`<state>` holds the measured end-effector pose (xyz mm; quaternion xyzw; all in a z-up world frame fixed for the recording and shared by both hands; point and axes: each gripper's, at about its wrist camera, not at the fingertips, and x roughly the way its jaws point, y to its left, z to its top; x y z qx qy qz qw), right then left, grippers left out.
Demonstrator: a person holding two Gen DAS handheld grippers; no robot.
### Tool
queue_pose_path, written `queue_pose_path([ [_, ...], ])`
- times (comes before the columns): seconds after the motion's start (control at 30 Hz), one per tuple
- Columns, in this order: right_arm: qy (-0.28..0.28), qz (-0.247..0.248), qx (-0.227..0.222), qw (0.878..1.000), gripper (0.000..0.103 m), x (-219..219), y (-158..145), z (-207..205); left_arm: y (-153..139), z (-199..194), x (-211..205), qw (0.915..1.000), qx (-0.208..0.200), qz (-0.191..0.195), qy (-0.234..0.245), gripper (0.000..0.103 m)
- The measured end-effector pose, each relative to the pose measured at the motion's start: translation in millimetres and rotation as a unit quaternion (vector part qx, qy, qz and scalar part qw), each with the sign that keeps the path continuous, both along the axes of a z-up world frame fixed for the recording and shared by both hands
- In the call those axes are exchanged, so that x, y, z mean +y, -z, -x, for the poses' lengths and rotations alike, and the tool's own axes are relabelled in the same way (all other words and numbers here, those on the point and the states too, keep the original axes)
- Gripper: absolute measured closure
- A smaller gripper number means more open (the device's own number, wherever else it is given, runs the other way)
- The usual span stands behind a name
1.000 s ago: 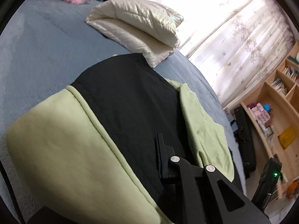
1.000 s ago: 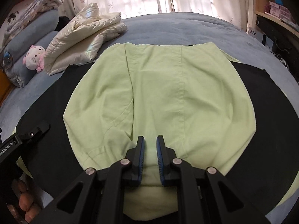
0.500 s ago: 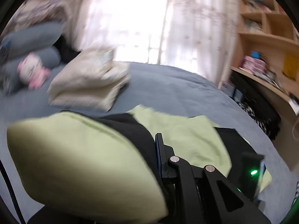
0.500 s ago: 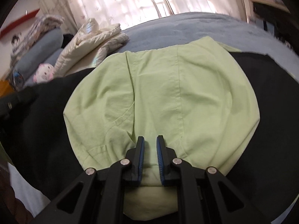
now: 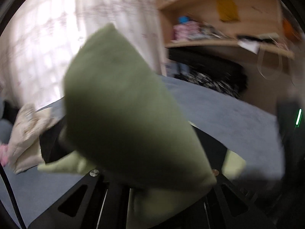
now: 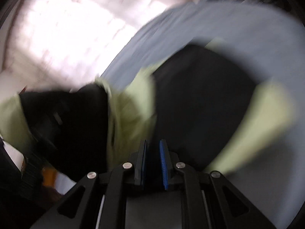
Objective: Fold large clothes
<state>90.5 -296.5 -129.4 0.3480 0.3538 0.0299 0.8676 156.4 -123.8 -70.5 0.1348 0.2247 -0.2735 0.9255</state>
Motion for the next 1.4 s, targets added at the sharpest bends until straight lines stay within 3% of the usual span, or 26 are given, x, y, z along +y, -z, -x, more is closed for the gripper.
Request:
queue_pose_path([
  [0.1, 0.078, 0.029, -0.003, 0.997, 0.089, -48.9, -8.2, 23.1, 24.0, 10.3, -35.2, 0.9985, 0.022, -0.031, 0.040, 0.096],
  [0.2, 0.122, 0.021, 0.004, 0.992, 0.089, -82.0, 0.1, 33.2, 60.3, 12.9, -64.5, 0.9924, 0.051, -0.095, 0.059, 0.093],
  [0.27, 0.126, 0.001, 0.018, 0.992, 0.089, -91.7, 10.6, 33.2, 77.5, 13.7, -72.0, 0.9886, 0.058, -0.125, 0.060, 0.091],
  [0.33, 0.124, -0.012, 0.022, 0.992, 0.089, -93.6, 17.7, 31.9, 79.8, 14.6, -72.5, 0.9882, 0.059, -0.127, 0.062, 0.091],
  [0.47, 0.110, -0.008, 0.032, 0.993, 0.089, -88.8, 23.9, 28.1, 70.8, 14.5, -68.6, 0.9896, 0.072, -0.104, 0.069, 0.087],
  [0.63, 0.106, 0.001, 0.029, 0.994, 0.089, -87.0, 20.0, 32.2, 62.7, 19.2, -67.6, 0.9875, 0.106, -0.077, 0.088, 0.053],
  [0.67, 0.105, 0.002, 0.029, 0.994, 0.089, -86.9, 19.8, 30.7, 60.0, 21.8, -64.6, 0.9881, 0.103, -0.072, 0.088, 0.051],
  [0.83, 0.095, 0.009, 0.030, 0.995, 0.089, -84.5, 14.5, 32.0, 42.7, 35.6, -37.3, 0.9912, 0.094, -0.046, 0.081, 0.049],
  [0.9, 0.092, 0.016, 0.031, 0.995, 0.081, -82.5, 8.7, 33.6, 34.1, 36.9, -16.9, 0.9926, 0.099, -0.028, 0.064, 0.046],
  [0.97, 0.090, 0.018, 0.026, 0.995, 0.057, -81.8, 3.5, 35.7, 28.8, 37.0, 2.8, 0.9932, 0.109, -0.010, 0.041, 0.042],
  [1.03, 0.088, 0.018, 0.014, 0.996, 0.055, -80.8, -6.8, 37.6, 23.8, 30.5, 27.4, 0.9928, 0.120, 0.007, 0.005, 0.042],
  [1.2, 0.042, 0.006, -0.001, 0.999, 0.055, -74.5, -32.0, 24.5, 21.4, 3.4, 93.1, 0.9797, 0.173, 0.074, -0.068, 0.042],
  [1.3, -0.013, -0.031, 0.037, 0.999, 0.055, -67.4, -25.2, -0.7, 30.5, -9.8, 117.4, 0.9718, 0.198, 0.082, -0.099, 0.042],
  [1.4, -0.046, -0.036, 0.088, 0.994, 0.055, -61.0, -9.1, -23.7, 42.6, -21.9, 126.4, 0.9651, 0.222, 0.092, -0.104, 0.042],
])
